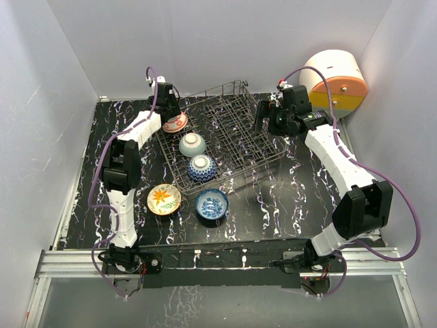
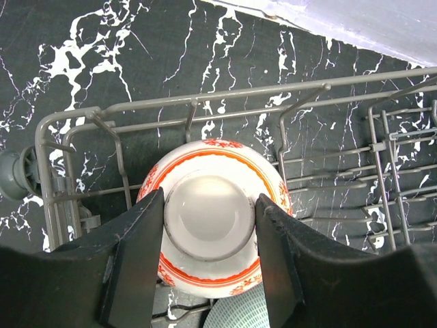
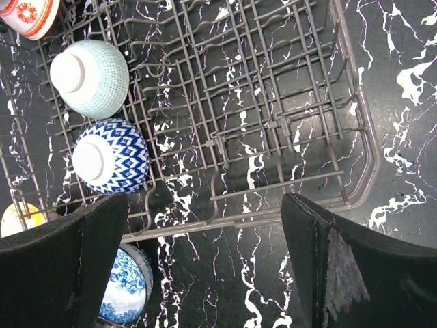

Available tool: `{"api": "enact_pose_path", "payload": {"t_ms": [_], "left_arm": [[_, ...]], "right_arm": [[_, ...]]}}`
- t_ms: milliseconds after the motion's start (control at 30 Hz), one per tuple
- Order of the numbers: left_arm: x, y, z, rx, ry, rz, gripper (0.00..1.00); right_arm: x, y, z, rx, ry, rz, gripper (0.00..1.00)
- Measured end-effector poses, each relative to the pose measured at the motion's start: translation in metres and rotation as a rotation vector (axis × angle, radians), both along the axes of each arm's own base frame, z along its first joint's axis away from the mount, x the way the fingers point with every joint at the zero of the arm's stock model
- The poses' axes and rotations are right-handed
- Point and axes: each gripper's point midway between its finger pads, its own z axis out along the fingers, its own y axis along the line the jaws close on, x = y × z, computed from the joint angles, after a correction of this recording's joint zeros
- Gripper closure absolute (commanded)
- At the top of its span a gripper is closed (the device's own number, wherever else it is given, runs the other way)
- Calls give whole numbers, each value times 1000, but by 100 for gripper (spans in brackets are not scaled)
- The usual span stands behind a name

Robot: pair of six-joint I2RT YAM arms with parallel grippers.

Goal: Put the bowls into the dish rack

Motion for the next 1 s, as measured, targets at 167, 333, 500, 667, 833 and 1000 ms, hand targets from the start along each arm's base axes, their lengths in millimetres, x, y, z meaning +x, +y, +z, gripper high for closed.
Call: {"api": "enact_pose_path", "payload": {"t_ms": [167,333,500,667,833,1000], "left_arm": [[1,2,-3,20,-9,-10,100],[4,3,-3,42,-23,-22,100],[7,2,0,40,-39,-26,86],[2,2,-10,40,-20,-31,75],[-8,1,-29,50,21,-38,62],[-8,0,-29,51,19,-43,38]], "right_arm": [[0,0,-2,0,5,2,1],[1,0,-3,0,8,0,2],[1,-2,-3,0,7,-4,1],[-1,-3,-8,-1,23,-3,1],[-3,-4,-14,-2,35,-2,1],[-5,-4,-18,-3,49,-2,2]]}}
